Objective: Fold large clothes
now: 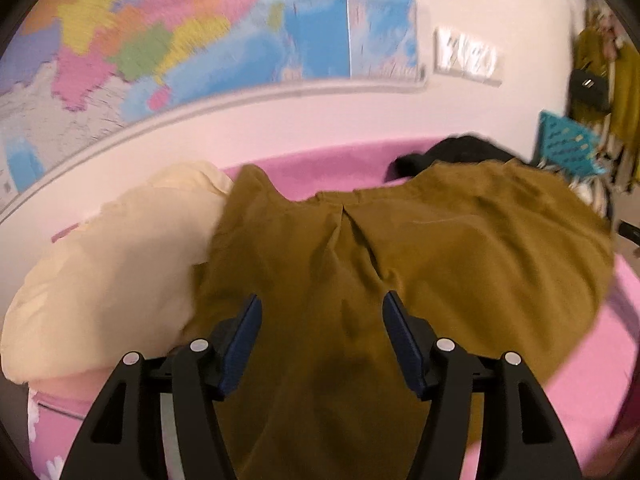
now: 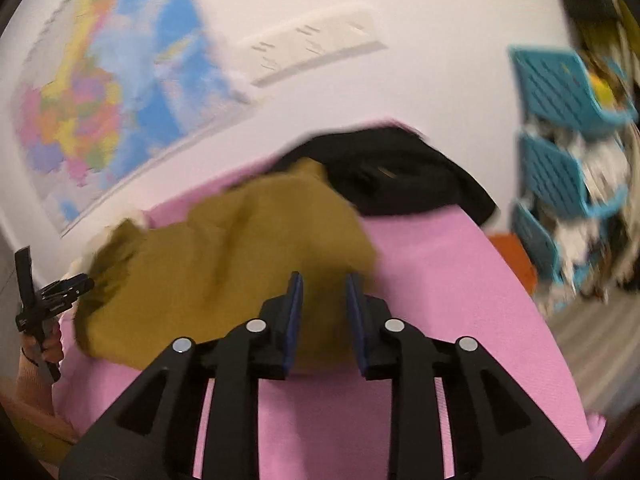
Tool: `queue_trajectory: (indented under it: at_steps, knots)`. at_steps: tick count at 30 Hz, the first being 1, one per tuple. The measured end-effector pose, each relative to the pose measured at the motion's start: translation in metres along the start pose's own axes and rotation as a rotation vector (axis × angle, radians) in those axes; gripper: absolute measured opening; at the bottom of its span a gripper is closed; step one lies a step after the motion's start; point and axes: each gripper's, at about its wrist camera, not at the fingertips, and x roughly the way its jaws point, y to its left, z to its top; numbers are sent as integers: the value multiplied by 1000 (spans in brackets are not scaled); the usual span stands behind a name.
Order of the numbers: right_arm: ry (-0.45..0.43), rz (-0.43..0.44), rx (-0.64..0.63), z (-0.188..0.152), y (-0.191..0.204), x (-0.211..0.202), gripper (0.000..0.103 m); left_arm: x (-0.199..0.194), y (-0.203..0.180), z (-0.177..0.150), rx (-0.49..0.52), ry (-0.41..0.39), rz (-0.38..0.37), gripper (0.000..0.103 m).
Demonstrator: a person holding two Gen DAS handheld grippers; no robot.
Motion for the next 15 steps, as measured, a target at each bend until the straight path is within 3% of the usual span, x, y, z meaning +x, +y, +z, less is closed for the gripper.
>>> queue_trajectory:
  at_steps: [4, 7, 8, 12, 14, 15]
  knots:
    - [3, 138, -116, 6, 48, 8, 34, -38, 29, -23, -48, -40, 8, 63]
    - [63, 184, -170, 0, 71, 35, 39, -38, 39, -40, -66, 30, 9, 63]
    - [102, 193, -171, -5, 76, 50, 39, -32, 40, -43, -67, 56, 10, 60]
    - [206, 161, -125, -24, 72, 88, 34, -15, 48, -67, -124, 146, -81, 31]
    - [207, 164, -102, -25, 70, 88, 32, -16, 56, -72, -172, 137, -121, 34]
    - [205, 164, -102, -24, 70, 84, 33, -18, 61, -72, -202, 140, -125, 41]
